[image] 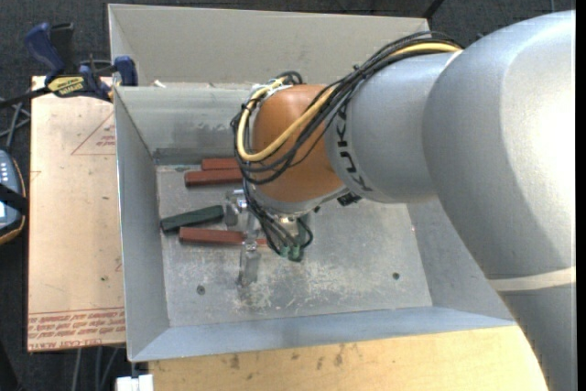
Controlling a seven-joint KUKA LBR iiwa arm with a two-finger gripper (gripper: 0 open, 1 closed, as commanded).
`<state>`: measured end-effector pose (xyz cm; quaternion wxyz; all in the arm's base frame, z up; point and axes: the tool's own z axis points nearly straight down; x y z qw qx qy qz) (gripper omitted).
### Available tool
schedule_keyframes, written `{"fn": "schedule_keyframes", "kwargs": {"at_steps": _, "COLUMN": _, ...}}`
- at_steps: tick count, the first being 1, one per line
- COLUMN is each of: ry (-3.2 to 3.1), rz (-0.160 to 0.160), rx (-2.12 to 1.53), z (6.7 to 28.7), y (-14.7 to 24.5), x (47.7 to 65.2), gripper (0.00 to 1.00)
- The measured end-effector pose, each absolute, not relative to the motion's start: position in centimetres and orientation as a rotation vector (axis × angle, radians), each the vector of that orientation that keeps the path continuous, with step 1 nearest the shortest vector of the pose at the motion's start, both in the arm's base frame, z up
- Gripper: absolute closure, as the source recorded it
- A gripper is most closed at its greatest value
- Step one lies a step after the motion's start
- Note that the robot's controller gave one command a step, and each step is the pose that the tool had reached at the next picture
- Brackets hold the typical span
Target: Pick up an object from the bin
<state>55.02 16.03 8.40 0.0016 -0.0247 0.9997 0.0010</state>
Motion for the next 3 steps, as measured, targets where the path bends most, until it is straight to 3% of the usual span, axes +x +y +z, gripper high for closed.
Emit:
{"fn": "schedule_keyframes", "kwargs": {"at_steps": 1, "ry": 3.132, "rz": 0.004, "rx": 0.226, "z": 7.2, "y": 17.3, "x": 58.5, "gripper": 1.00}}
{"fn": "schedule_keyframes", "kwargs": {"at_steps": 2, "ry": 3.132, "rz": 0.004, "rx": 0.227, "z": 7.2, "y": 17.3, "x": 58.5, "gripper": 1.00}}
{"fn": "schedule_keyframes", "kwargs": {"at_steps": 3, "ry": 3.132, "rz": 0.003, "rx": 0.211, "z": 20.1, "y": 17.4, "x": 57.2, "gripper": 1.00}}
